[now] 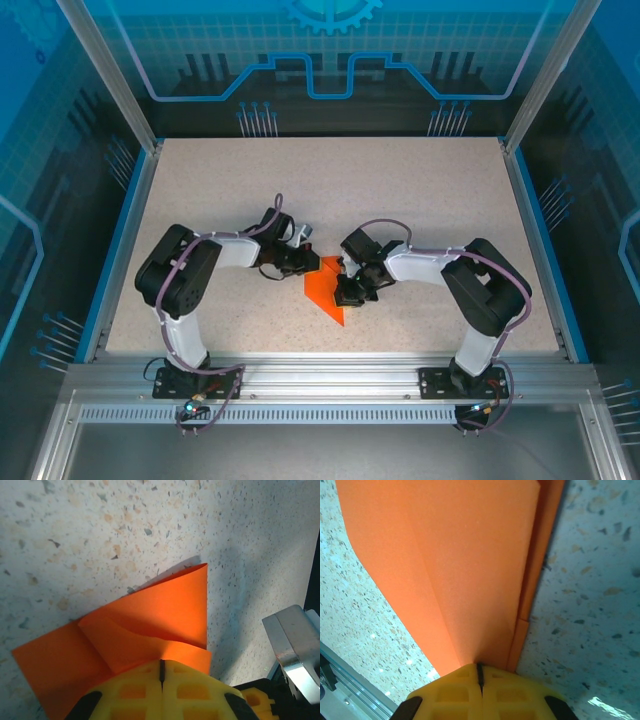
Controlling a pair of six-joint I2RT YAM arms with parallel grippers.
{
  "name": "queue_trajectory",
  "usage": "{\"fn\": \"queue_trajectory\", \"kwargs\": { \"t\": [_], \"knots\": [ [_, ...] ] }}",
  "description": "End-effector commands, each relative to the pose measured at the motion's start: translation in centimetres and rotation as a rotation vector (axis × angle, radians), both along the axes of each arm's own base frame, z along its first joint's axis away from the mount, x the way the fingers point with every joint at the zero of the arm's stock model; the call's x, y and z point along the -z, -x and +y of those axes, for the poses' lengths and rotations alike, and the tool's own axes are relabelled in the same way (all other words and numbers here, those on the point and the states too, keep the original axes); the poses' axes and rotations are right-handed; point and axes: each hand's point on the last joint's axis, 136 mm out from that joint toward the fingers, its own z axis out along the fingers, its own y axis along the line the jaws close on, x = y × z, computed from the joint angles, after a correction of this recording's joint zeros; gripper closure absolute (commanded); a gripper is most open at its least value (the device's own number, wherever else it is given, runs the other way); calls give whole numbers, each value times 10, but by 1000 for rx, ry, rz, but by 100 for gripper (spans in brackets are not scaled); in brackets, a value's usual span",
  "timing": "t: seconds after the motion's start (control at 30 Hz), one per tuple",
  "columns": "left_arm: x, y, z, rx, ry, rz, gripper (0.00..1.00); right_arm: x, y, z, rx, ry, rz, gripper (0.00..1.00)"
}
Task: Fold a paper plane with a square sheet of paper (fold left side to right side)
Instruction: Fourth fold the wing at the center of the table.
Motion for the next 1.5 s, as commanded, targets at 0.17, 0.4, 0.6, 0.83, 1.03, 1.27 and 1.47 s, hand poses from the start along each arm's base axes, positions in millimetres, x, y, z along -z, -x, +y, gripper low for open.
{"fn": "queue_trajectory", "kwargs": {
  "t": [0.17,0.4,0.6,0.83,1.03,1.27,1.47],
  "knots": [
    [16,-17,9,-36,-101,-39,100,58,55,-71,-29,352,163,100],
    [25,-22,20,-62,-160,-45,100,61,58,-73,-30,359,174,100],
    [21,-35,31,-89,-177,-60,100,61,59,-73,-32,357,179,100],
    [16,-53,45,-121,-185,-81,100,62,60,-73,-33,352,181,100],
    [8,-64,47,-134,-159,-88,100,58,54,-64,-25,312,159,100],
    [-39,-64,51,-155,-117,-139,82,30,23,-29,-6,138,16,98],
    [-70,-43,58,-187,-94,-126,63,-14,-14,-11,-12,53,-189,82]
  ]
}}
